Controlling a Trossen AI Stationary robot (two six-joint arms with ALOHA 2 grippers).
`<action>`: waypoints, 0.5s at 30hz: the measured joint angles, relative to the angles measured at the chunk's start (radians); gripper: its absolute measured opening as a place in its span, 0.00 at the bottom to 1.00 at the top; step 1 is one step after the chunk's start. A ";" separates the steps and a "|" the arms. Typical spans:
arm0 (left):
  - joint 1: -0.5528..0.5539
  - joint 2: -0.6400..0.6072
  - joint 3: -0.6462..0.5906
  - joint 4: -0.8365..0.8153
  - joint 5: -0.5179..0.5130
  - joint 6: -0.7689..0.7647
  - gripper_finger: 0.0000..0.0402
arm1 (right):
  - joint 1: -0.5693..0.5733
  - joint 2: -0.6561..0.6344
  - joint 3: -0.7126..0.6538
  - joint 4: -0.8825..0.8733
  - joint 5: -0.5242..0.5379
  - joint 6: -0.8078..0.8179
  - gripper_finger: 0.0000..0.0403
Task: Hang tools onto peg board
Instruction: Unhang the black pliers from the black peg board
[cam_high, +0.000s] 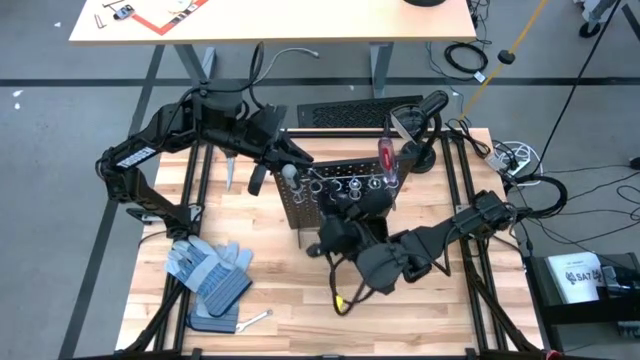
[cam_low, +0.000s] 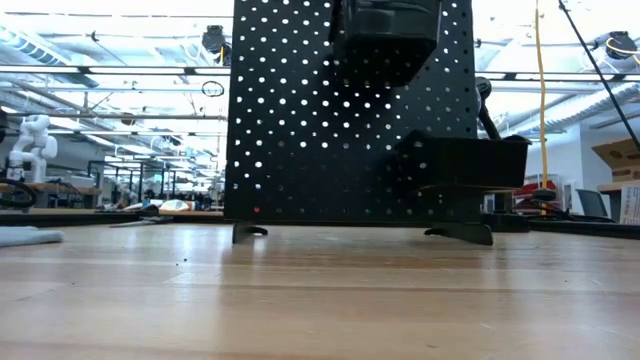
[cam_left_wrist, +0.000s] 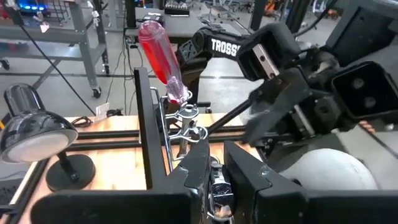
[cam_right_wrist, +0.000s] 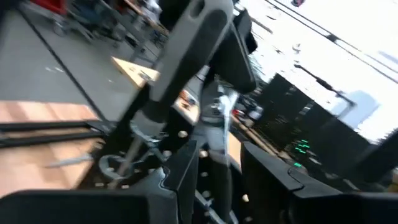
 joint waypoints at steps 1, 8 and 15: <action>0.000 -0.005 0.000 -0.008 0.000 0.012 0.10 | 0.008 0.000 0.000 -0.012 -0.024 0.028 0.29; 0.000 -0.039 0.000 -0.029 -0.006 0.050 0.10 | 0.055 0.000 0.000 -0.118 -0.108 0.186 0.29; 0.000 -0.049 -0.001 -0.042 -0.029 0.066 0.10 | 0.065 0.000 0.000 -0.234 -0.165 0.338 0.29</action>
